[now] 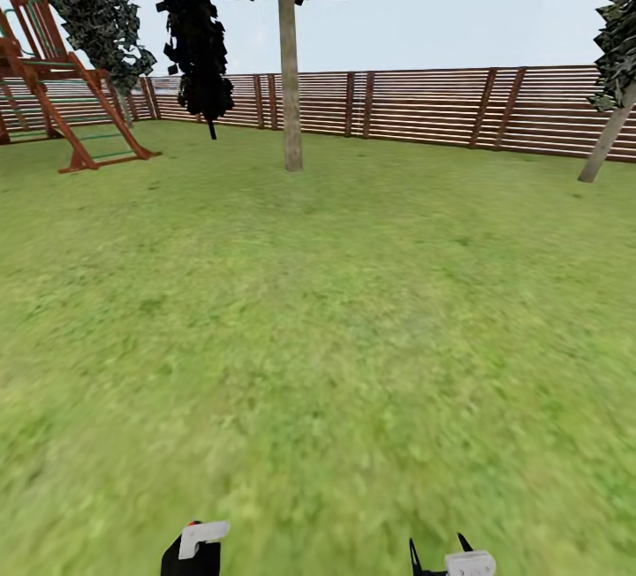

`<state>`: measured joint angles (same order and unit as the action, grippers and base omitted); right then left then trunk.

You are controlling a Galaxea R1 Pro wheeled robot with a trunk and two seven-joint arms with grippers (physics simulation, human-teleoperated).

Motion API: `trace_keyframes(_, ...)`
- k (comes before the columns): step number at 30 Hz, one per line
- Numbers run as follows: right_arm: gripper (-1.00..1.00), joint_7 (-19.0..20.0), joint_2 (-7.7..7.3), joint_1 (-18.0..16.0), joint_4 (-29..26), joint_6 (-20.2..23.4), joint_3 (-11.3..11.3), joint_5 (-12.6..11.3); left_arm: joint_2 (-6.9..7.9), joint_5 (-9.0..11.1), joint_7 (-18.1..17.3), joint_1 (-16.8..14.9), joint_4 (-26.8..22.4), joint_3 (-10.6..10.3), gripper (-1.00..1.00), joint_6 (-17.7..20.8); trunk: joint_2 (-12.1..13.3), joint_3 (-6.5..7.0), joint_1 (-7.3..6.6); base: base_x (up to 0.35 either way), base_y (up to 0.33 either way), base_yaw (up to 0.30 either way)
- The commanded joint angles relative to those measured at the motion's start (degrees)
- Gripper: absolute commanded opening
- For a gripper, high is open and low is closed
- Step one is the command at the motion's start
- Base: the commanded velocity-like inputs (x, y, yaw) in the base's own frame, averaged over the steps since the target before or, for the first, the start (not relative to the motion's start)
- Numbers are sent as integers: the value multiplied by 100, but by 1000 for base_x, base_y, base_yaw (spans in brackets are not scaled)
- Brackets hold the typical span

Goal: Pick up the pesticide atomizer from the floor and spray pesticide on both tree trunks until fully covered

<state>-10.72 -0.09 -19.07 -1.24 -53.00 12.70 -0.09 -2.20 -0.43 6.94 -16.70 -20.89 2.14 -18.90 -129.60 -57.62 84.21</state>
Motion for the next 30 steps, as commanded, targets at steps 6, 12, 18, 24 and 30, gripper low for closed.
trace_keyframes(6, 100, 0, 0, 0, -4, 0, -1, 0, 0, -1, -5, 0, -1, 2, -100, 0, 0, 0, 0, 341, 0, 0)
trace_keyframes(12, 100, 0, 0, 0, -3, 0, -1, 0, 0, -1, -8, 0, -2, 0, -100, 0, 0, 0, 0, 341, 0, 0)
trace_keyframes(18, 100, 0, 0, 0, -2, 0, -1, 0, -7, -1, -8, 0, -10, -3, -100, 0, 0, 0, 0, 341, 0, 0)
trace_keyframes(24, 100, 0, 0, 0, -6, 0, -2, 0, -9, -1, -8, 0, -4, -3, -100, 2, 0, 0, 0, 341, 0, 0)
trace_keyframes(30, 100, 0, 0, 0, 0, 0, 0, 0, -5, -1, -8, 0, 6, 4, -100, 7, 0, 0, 0, 341, 0, 0)
